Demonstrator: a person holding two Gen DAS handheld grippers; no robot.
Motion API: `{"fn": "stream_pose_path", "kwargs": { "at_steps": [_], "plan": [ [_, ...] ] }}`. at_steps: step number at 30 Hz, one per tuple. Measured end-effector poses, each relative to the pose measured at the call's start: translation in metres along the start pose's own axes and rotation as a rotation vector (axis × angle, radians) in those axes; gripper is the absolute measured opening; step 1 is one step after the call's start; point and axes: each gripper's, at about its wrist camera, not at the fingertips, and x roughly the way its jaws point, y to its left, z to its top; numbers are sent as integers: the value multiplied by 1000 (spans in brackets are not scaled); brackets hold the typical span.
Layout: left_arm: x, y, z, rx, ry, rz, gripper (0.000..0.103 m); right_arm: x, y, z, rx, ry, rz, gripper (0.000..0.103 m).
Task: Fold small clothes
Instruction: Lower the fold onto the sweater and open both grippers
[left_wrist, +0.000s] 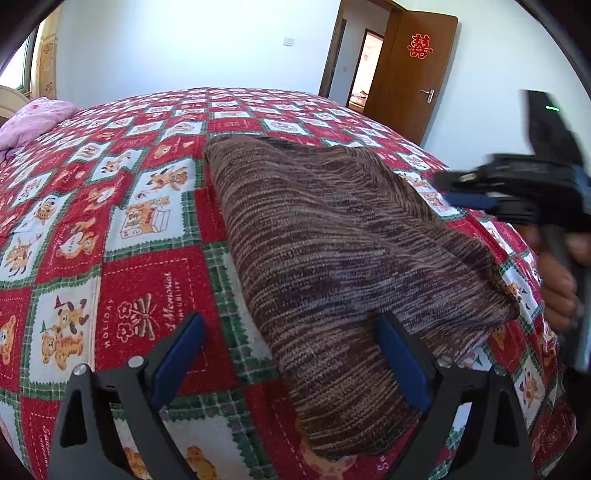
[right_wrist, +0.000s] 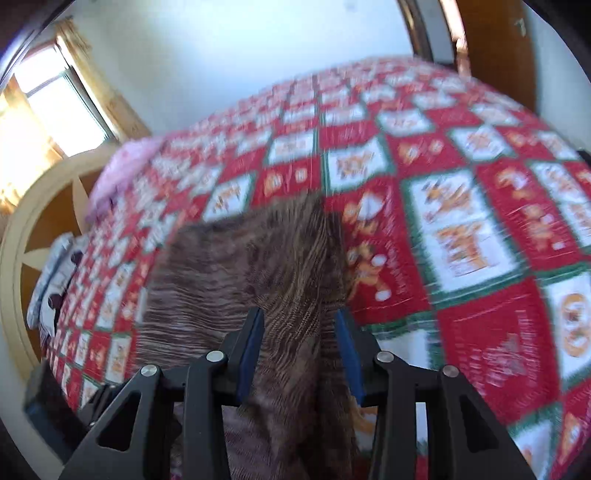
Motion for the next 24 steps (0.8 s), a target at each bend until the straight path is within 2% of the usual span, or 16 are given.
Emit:
{"fn": "stream_pose_path", "kwargs": {
  "at_steps": [5, 7, 9, 11, 12, 13, 15, 19, 20, 22, 24],
  "plan": [
    [-1, 1, -1, -6, -5, -8, 100, -12, -12, -4, 16, -85, -84, 3],
    [0, -1, -1, 3, -1, -6, 101, -4, -24, -3, 48, -62, -86, 3],
    [2, -4, -1, 19, 8, -1, 103, 7, -26, -5, 20, -26, -62, 4],
    [4, -6, -1, 29, 16, 8, 103, 0, -20, -9, -26, -54, -105, 11],
    [3, -5, -1, 29, 15, 8, 103, -5, -17, -10, -35, -70, -130, 29],
    [2, -5, -1, 26, 12, 5, 103, -13, -15, -12, -38, -94, -136, 37],
    [2, -4, -2, 22, 11, 2, 103, -30, -5, -15, -62, -158, -91, 37],
    [3, -5, -1, 28, 12, 7, 103, -30, 34, 0, -211, -140, 18, 37],
    [3, -5, -1, 28, 13, 7, 103, -25, 38, 5, -208, -130, 45, 37],
    [3, -5, -1, 28, 14, 8, 103, 2, 42, 21, -174, -48, 107, 37],
    [3, -5, -1, 29, 14, 9, 103, 29, 36, 35, -116, -14, 58, 37]
  ]
}}
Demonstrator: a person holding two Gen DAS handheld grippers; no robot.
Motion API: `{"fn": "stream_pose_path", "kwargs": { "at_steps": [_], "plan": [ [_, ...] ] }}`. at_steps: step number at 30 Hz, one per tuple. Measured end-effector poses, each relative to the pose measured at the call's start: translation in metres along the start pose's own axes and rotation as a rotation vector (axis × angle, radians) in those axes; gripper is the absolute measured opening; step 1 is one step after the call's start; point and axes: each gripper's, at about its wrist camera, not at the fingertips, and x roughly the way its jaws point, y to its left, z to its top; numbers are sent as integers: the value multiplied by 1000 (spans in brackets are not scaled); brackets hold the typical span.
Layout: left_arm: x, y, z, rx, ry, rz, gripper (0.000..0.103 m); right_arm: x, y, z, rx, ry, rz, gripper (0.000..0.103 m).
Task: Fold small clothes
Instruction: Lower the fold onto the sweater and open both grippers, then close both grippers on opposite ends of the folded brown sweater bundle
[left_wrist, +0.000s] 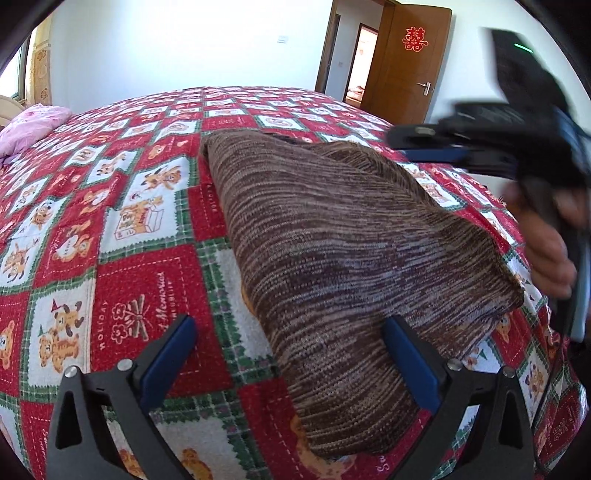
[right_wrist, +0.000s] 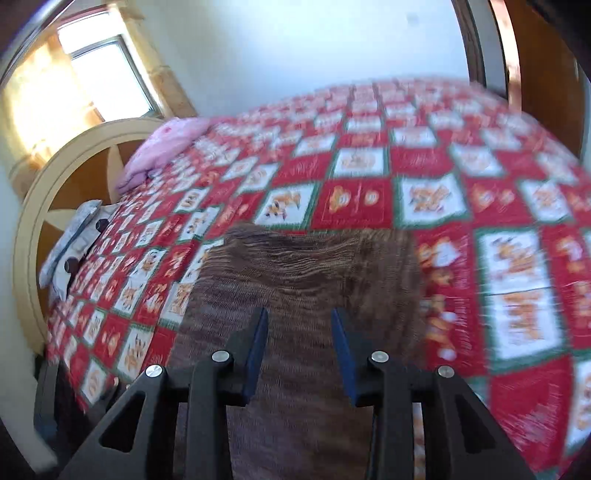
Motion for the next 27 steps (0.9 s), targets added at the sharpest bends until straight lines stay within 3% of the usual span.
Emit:
{"fn": "stream_pose_path", "kwargs": {
  "at_steps": [2, 7, 10, 13, 15, 16, 18, 22, 27],
  "plan": [
    [0, 0, 0, -1, 0, -1, 103, 25, -15, 7, 16, 34, -103, 35],
    [0, -1, -1, 4, 5, 3, 103, 3, -30, 8, 91, -22, -76, 36],
    [-1, 1, -1, -4, 1, -8, 103, -43, -14, -18, -8, -81, -16, 36],
    [-1, 2, 0, -11, -3, -18, 103, -75, 6, -65, -164, -52, 88, 36],
    [-1, 2, 0, -9, -3, -16, 103, -80, 3, -94, -215, -8, 68, 36],
    [-1, 2, -1, -9, -3, -15, 103, -75, -5, -108, -216, 46, 6, 36],
    [-1, 1, -1, -9, -4, -14, 103, -71, -26, -126, -181, 54, -62, 36],
    [-1, 0, -1, -3, 0, -6, 103, -83, -54, -125, -36, 35, 47, 39],
    [-10, 4, 6, -39, -3, 9, 103, -98, -68, -106, 40, -76, 102, 43]
  ]
}}
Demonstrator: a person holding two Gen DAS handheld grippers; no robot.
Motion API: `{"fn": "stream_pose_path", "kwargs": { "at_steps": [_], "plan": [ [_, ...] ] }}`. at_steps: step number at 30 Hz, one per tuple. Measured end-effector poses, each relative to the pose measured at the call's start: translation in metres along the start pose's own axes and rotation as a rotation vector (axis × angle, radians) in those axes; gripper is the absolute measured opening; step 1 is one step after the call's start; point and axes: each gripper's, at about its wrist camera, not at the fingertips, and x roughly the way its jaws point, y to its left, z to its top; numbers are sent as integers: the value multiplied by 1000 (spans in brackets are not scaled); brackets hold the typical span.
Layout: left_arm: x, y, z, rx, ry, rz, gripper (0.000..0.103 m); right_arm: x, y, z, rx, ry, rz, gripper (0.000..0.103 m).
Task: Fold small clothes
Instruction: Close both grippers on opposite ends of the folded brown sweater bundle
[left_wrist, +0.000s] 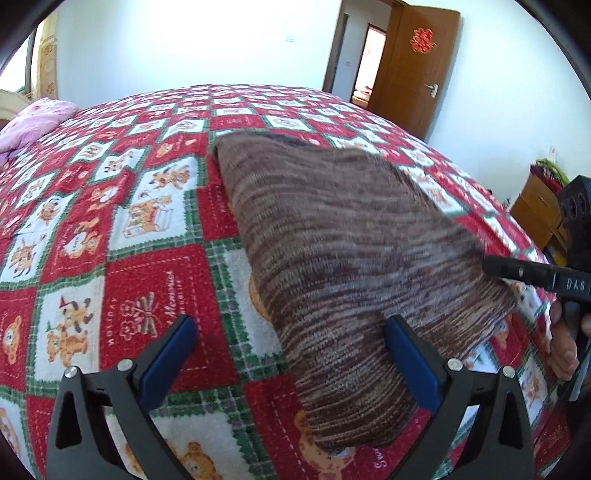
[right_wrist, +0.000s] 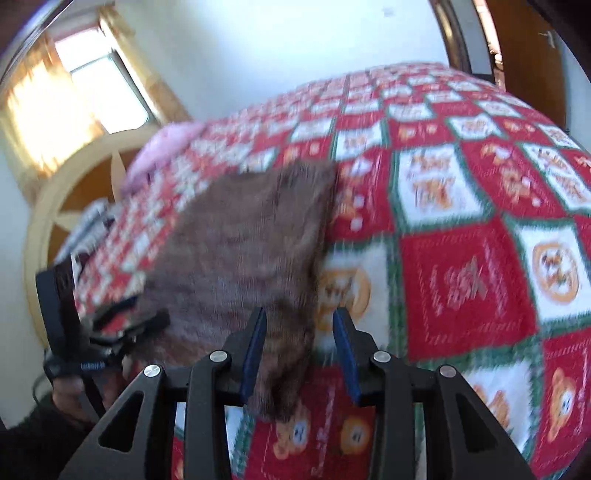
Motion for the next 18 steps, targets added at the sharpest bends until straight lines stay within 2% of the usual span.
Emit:
{"fn": "stream_pose_path", "kwargs": {
  "at_steps": [4, 7, 11, 18],
  "plan": [
    [-10, 2, 17, -30, -41, -13, 103, 19, -11, 23, 87, 13, 50, 46],
    [2, -1, 32, -5, -23, 12, 103, 38, -21, 40, 134, 32, 69, 46],
    [28, -1, 32, 24, 21, 62, 103, 61, -31, 57, 158, 52, 66, 46],
    [37, 9, 29, -27, 58, -3, 103, 89, -37, 70, 143, 70, 88, 46]
  ]
}}
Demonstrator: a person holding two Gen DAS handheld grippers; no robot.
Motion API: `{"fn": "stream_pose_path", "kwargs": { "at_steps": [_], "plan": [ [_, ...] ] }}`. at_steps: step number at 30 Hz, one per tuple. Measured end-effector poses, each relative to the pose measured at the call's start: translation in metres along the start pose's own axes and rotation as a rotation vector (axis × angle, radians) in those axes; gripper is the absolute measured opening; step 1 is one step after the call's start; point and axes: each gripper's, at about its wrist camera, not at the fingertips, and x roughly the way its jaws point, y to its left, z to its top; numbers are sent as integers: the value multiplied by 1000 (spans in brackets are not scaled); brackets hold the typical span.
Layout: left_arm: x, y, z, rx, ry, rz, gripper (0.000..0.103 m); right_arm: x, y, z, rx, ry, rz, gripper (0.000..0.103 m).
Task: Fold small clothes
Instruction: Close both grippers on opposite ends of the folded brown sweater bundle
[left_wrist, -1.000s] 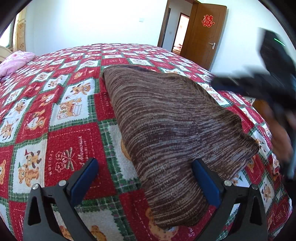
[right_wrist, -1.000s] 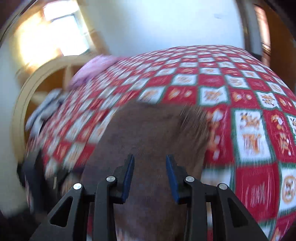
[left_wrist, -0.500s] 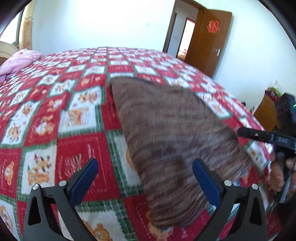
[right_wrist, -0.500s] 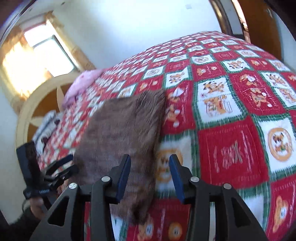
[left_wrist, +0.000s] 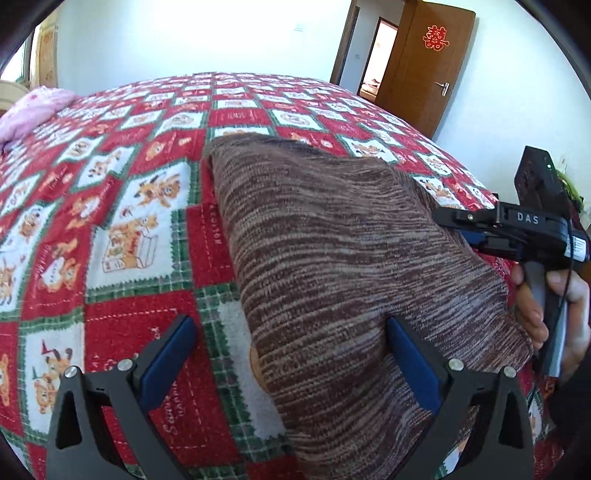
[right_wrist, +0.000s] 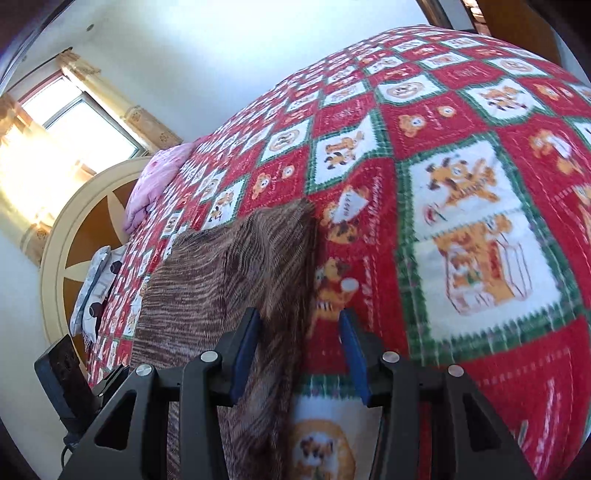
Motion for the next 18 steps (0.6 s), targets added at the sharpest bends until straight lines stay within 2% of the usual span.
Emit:
{"fn": "stream_pose_path", "kwargs": {
  "at_steps": [5, 15, 18],
  "plan": [
    [4, -7, -1, 25, 2, 9, 103, 13, 3, 9, -20, 14, 40, 46],
    [5, -4, -1, 12, -3, -14, 103, 33, 14, 15, -9, 42, 98, 46],
    [4, -3, -1, 11, -5, -18, 103, 35, 7, 15, 29, 54, 126, 39]
  ]
}}
